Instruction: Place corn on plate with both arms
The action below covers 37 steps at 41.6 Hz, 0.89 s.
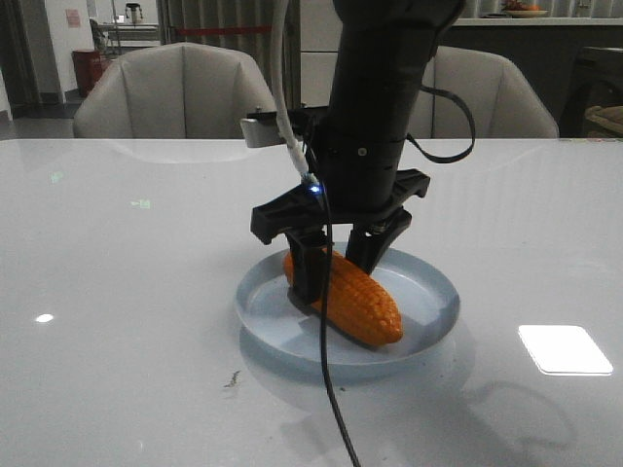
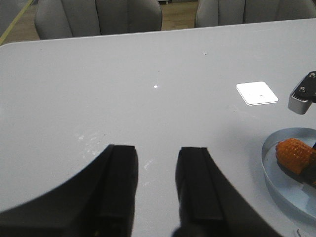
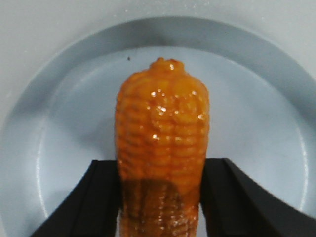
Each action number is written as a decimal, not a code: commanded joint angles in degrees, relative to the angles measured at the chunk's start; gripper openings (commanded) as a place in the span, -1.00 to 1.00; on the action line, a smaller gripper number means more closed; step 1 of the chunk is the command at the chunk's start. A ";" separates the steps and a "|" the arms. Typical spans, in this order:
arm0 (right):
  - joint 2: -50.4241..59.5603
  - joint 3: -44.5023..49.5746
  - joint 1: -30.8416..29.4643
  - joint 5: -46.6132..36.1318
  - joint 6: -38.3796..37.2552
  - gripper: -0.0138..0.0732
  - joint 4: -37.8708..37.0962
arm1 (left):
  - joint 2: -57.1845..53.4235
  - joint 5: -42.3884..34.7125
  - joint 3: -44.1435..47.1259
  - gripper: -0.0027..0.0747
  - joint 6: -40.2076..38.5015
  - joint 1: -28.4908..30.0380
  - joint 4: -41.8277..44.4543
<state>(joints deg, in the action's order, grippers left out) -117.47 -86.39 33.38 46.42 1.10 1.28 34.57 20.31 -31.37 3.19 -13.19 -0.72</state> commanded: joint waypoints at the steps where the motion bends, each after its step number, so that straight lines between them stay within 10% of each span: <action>1: 2.63 -1.75 -0.07 -0.28 0.37 0.38 -0.07 | 0.02 -4.93 -1.80 -0.21 -0.45 0.04 -0.47; 37: 31.02 -12.04 -9.47 8.52 -0.18 0.61 -1.28 | 0.02 -4.93 -1.80 -0.21 -0.45 0.04 -0.36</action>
<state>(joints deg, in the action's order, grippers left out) -94.16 -96.28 26.72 56.68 1.10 0.50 34.57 20.31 -31.37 3.19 -13.19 -0.72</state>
